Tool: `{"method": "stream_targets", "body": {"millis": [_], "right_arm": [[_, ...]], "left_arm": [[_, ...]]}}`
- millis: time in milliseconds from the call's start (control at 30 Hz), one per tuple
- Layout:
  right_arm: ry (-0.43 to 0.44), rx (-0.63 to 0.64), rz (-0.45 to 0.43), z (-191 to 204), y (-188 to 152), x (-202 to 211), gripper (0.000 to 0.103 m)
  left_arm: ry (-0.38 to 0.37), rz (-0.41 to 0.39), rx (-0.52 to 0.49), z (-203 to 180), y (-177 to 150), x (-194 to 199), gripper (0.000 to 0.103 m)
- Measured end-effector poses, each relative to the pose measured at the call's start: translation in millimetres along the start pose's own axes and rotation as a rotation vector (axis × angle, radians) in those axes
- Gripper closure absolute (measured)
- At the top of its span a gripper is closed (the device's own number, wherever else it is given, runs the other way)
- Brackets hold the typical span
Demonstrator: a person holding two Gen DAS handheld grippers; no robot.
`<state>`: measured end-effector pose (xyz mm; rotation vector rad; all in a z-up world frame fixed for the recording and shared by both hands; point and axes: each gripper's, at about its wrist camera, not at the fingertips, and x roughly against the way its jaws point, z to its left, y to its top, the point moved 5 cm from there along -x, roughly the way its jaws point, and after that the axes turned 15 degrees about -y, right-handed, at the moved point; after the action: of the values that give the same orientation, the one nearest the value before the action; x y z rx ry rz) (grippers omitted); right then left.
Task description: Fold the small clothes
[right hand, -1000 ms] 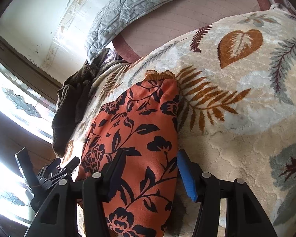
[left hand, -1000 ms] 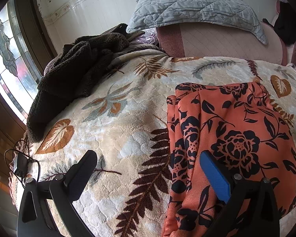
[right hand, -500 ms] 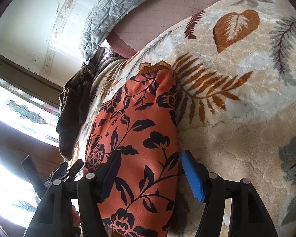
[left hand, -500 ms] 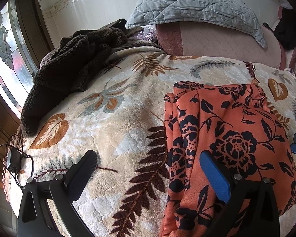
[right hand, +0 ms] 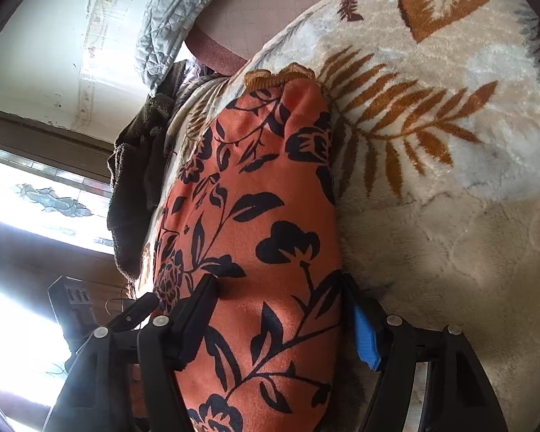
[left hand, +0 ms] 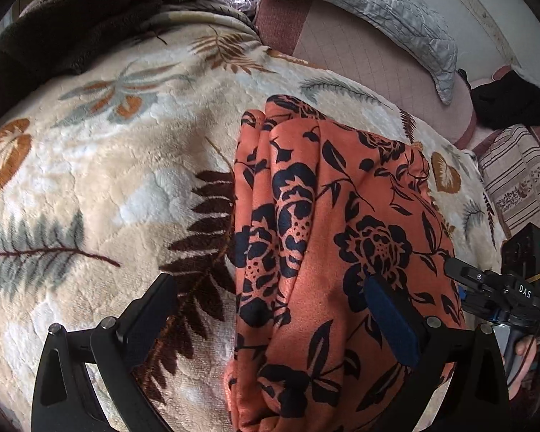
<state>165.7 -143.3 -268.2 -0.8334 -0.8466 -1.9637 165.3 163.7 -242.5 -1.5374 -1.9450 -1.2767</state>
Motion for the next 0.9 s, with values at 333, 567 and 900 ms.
{"method": "stream_targets", "body": {"millis": [333,567,900], "right_arm": [[0.061,0.023,-0.016,15.8,12.0,-21.6,0.031],[0.051,0.069,-0.037,23.9,15.0,-27.1,0.053],[-0.014,0.194,-0.174,43.6,9.7,7.8,0.064]], "left_arm": [[-0.194,0.072,0.083,-11.6,-2.7,-30.3,0.000],[-0.147,0.051,0.064,-27.5,6.3,-45.5,0.024],[-0.141,-0.026,-0.046,-65.5,18.9,-38.7,0.059]]}}
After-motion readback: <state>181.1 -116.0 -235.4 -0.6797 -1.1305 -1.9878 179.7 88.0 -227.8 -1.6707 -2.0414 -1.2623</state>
